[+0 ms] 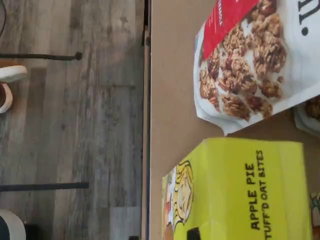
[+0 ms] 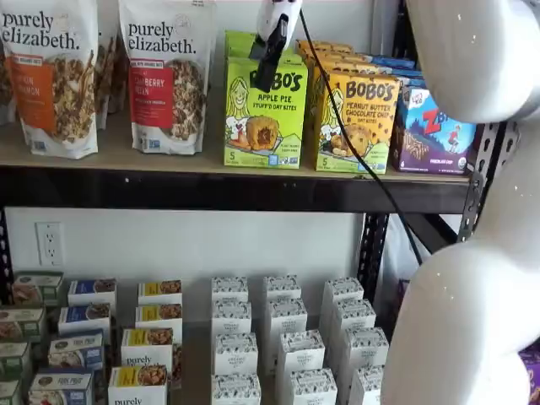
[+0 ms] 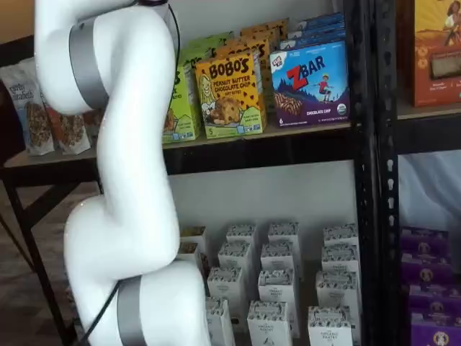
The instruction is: Pick the green box on the top shelf, the fourth from the left
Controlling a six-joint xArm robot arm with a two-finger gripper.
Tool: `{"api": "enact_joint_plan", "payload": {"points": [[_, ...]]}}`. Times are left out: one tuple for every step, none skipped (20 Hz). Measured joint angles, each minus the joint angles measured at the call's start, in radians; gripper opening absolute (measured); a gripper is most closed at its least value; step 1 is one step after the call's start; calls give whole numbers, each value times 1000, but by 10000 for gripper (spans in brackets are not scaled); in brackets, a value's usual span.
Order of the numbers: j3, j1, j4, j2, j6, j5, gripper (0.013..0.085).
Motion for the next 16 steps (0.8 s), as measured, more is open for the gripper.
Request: {"api": "enact_joint_plan", "payload": {"points": [[2,0,0,0,0,-1,850],[2,0,0,0,0,2,850],[0,1,-3,1,0,5,850],[-2,1,-4,3,0,10,850],[-4,1,-4,4,0,14,850],[-3,0,-5,4,0,14,850],[-1,0,-5,3,-1,14,850],[0,0,-6,3,-1,14,850],[2,0,-6,2,-1,14,850],[3,0,-7,1,-1,13,850],[6,1,-9,1,-1,12,850],[6,1,-9,1,-1,12,850],[6,3,-11,1,0,13,850],[6,4,-13,2,1,14,850],[7,5,-15,2,1,14,850],[9,6,-16,2,2,12,850]]}}
